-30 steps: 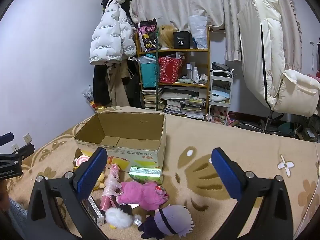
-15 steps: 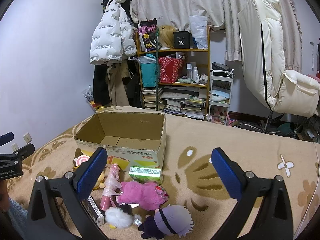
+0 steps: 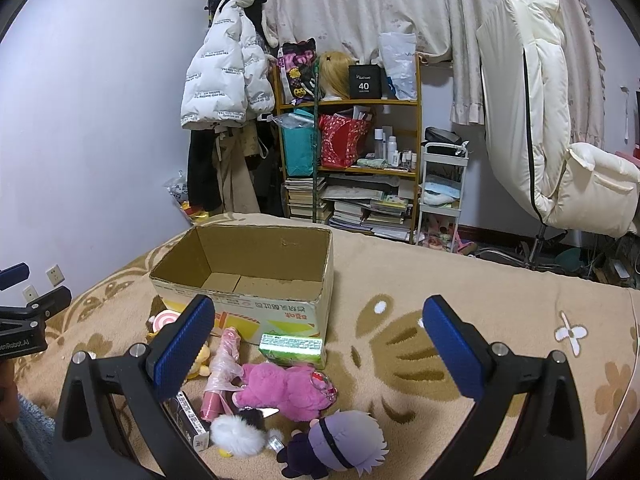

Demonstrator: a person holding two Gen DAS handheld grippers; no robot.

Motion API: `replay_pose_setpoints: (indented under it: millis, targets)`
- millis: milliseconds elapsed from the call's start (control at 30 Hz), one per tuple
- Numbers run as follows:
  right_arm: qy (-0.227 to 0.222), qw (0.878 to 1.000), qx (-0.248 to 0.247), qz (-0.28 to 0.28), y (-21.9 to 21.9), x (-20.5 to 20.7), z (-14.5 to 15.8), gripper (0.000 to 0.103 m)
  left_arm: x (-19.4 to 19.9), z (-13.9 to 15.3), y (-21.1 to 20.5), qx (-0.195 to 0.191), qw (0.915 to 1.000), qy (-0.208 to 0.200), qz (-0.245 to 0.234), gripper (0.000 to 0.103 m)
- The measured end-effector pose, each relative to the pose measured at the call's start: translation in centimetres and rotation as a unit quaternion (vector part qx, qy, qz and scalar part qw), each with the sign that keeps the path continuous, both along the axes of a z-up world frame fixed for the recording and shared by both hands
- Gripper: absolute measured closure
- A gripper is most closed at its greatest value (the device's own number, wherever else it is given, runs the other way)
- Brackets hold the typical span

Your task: Organize soft objects

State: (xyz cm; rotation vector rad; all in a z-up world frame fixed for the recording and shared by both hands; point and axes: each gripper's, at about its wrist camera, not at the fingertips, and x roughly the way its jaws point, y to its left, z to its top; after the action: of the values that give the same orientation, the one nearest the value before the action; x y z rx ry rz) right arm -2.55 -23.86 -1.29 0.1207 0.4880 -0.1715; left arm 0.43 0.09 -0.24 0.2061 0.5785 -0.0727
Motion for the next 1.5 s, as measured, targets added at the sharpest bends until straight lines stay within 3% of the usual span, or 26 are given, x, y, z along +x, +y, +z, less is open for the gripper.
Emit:
replay_pose_setpoints:
  millis: [1500]
  targets:
    - [-0.002,1.000,-0.003,0.001,0.37,-0.14,0.60,0.000,-0.32,-0.58,-0.77,0.002,1.0000,0.004,-0.002,0.000]
